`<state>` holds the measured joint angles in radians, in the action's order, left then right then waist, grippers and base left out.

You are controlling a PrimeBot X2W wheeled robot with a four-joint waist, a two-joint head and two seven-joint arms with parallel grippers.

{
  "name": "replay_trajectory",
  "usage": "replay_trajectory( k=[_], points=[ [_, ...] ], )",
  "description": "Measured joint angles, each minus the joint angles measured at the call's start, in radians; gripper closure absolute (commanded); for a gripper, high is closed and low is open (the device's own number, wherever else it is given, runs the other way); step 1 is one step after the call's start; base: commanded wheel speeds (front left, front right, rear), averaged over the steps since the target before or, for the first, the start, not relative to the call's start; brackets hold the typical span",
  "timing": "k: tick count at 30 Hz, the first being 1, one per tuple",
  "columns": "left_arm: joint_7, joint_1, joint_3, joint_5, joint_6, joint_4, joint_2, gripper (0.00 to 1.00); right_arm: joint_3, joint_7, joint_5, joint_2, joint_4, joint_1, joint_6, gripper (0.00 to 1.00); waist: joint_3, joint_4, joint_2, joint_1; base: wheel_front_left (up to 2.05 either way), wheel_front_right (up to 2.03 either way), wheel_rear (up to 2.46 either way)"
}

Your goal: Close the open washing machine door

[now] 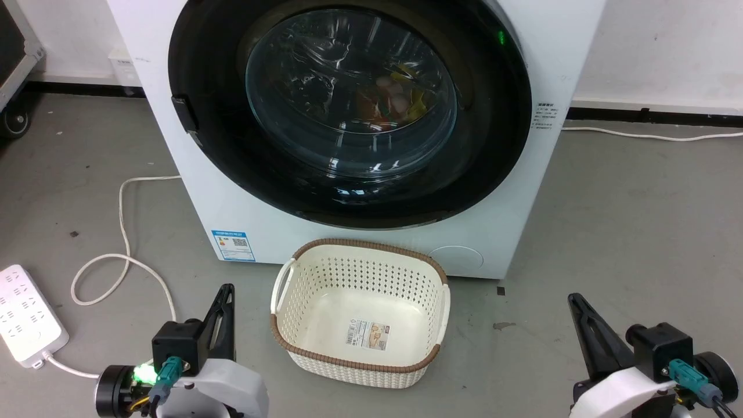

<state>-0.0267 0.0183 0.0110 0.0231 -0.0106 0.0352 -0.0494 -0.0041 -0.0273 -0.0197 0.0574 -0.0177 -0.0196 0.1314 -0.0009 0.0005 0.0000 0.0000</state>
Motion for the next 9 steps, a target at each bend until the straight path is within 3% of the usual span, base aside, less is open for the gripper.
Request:
replay_trajectory(
  k=[9],
  points=[
    [0.019, -0.004, -0.006, -0.013, 0.005, -0.022, 0.000, 1.00, 0.003, 0.019, 0.010, -0.002, 0.007, 0.005, 0.000, 1.00, 0.001, 0.000, 0.0000, 0.0000, 0.00, 0.00, 0.00]
  ],
)
